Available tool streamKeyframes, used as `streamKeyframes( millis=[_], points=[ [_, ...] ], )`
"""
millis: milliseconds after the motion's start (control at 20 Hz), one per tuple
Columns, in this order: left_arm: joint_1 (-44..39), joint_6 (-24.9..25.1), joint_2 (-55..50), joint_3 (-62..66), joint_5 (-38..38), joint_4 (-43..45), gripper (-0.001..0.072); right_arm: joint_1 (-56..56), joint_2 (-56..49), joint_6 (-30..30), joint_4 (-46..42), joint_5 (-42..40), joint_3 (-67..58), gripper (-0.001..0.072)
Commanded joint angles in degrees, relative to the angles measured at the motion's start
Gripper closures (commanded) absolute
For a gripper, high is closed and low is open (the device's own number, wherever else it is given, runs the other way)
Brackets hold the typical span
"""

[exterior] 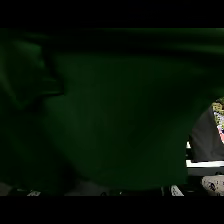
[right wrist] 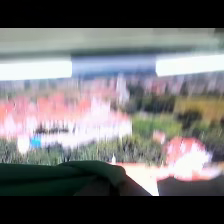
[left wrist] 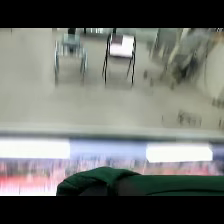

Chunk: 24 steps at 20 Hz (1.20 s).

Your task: Fold the shirts.

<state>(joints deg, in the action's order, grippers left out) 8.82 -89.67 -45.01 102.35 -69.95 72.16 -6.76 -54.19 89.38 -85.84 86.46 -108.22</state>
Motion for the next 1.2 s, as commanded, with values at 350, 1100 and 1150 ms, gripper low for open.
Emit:
streamKeyframes(
  millis=[350, 1100, 1150],
  points=[
    [-4.9, 4.4, -34.0, -30.6, 11.3, 0.7, 0.0677, 0.3, -39.7, 2.1, 7.3, -12.7, 15.4, 0.0692],
    [-8.5, 1.1, -53.2, -14.5, 21.2, -1.3, 0.0677, 0.1, -47.4, 1.7, 12.2, -32.2, 15.3, 0.0689],
    [-8.4, 4.2, -51.6, -14.4, 17.0, 0.3, 0.0677, -0.4, -46.1, 0.3, 11.5, -27.7, 15.3, 0.0689]
  ],
)
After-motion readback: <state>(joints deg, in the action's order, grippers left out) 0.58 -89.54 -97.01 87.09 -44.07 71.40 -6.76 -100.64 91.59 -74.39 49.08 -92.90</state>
